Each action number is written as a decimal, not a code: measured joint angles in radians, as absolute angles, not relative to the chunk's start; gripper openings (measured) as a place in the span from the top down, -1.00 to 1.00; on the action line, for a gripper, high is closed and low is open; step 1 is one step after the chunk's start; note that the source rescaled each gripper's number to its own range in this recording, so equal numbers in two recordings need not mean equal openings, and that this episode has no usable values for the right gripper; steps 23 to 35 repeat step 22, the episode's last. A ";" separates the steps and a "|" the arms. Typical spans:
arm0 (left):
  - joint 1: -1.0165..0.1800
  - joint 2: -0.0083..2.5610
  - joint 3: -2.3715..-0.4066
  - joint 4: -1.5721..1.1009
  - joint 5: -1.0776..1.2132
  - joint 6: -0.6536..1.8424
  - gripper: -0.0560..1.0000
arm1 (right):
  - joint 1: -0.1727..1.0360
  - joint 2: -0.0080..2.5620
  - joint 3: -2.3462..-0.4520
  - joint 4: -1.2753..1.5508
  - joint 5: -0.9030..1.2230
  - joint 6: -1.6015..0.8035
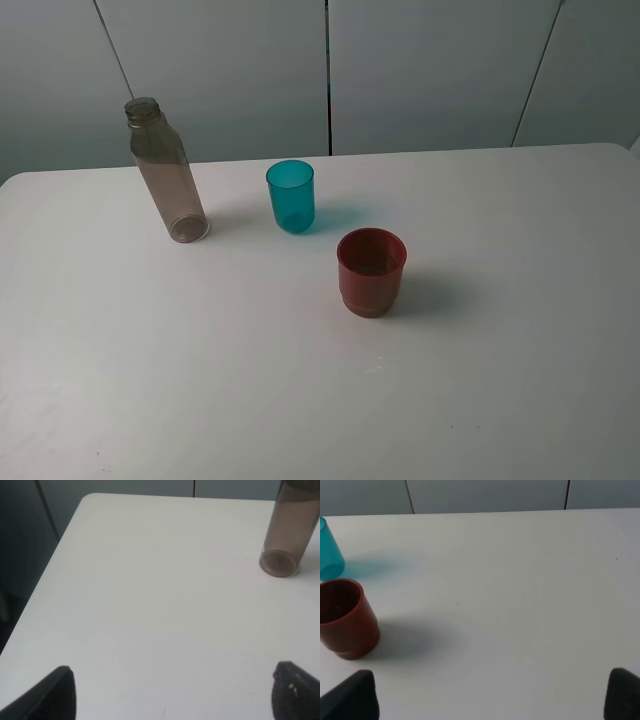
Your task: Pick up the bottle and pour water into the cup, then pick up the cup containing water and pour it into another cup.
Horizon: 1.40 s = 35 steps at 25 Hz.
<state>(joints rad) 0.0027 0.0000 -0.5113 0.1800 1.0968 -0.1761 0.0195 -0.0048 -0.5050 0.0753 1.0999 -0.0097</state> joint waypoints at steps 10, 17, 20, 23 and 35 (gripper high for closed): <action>0.003 0.000 -0.511 0.180 1.095 -0.176 -1.00 | 0.019 -0.005 -0.505 0.075 1.100 -0.010; 0.003 0.000 -0.511 0.180 1.095 -0.176 -1.00 | 0.019 -0.005 -0.505 0.075 1.100 -0.010; 0.003 0.000 -0.511 0.180 1.095 -0.176 -1.00 | 0.019 -0.005 -0.505 0.075 1.100 -0.010; 0.003 0.000 -0.511 0.180 1.095 -0.176 -1.00 | 0.019 -0.005 -0.505 0.075 1.100 -0.010; 0.003 0.000 -0.511 0.180 1.095 -0.176 -1.00 | 0.019 -0.005 -0.505 0.075 1.100 -0.010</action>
